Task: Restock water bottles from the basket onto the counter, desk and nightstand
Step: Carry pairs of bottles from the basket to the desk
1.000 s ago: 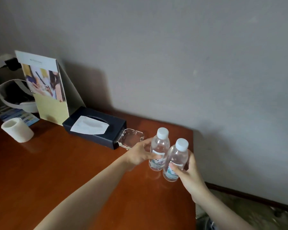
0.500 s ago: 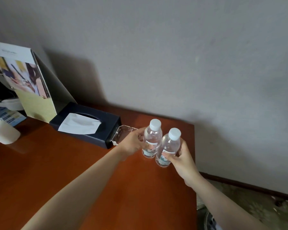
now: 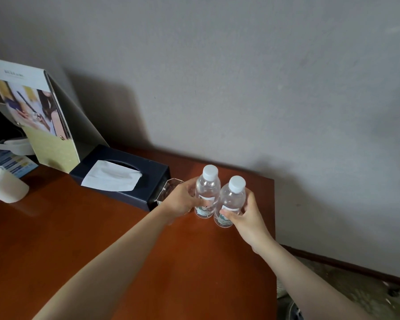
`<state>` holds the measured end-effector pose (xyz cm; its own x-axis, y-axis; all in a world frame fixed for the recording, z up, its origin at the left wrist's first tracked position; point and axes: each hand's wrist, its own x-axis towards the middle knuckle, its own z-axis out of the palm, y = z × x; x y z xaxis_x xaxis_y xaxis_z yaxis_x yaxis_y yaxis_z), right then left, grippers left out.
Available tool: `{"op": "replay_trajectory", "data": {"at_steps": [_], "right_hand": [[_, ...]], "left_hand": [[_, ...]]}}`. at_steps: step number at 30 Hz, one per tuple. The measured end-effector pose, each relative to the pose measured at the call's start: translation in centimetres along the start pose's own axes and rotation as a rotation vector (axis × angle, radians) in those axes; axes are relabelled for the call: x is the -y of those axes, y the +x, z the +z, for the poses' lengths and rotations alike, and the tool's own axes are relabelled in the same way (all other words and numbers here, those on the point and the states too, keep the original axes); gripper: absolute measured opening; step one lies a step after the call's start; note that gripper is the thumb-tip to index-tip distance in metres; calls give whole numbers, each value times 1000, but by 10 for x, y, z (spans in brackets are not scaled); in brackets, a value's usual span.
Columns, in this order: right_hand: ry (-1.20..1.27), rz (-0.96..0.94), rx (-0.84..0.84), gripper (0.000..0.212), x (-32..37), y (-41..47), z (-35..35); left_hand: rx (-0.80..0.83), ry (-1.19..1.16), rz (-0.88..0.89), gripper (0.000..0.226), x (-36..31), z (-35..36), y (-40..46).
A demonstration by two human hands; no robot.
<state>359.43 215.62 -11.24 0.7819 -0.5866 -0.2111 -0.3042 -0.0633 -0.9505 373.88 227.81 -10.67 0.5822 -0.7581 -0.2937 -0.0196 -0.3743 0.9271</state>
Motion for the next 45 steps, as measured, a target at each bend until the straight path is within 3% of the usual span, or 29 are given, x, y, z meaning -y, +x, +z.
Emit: {"op": "replay_trajectory", "data": {"at_steps": [20, 32, 39, 45], "right_hand": [[-143, -55, 11, 76, 0, 8, 1], [-198, -103, 65, 93, -11, -8, -23], [-229, -90, -37, 52, -29, -47, -77], [-84, -2, -259, 37, -55, -114, -153]], "left_hand": [[-70, 101, -69, 65, -3, 6, -6], [-358, 376, -133, 40, -7, 61, -49], [-366, 437, -201, 28, -18, 102, -76], [-278, 429, -38, 24, -45, 163, -77]]}}
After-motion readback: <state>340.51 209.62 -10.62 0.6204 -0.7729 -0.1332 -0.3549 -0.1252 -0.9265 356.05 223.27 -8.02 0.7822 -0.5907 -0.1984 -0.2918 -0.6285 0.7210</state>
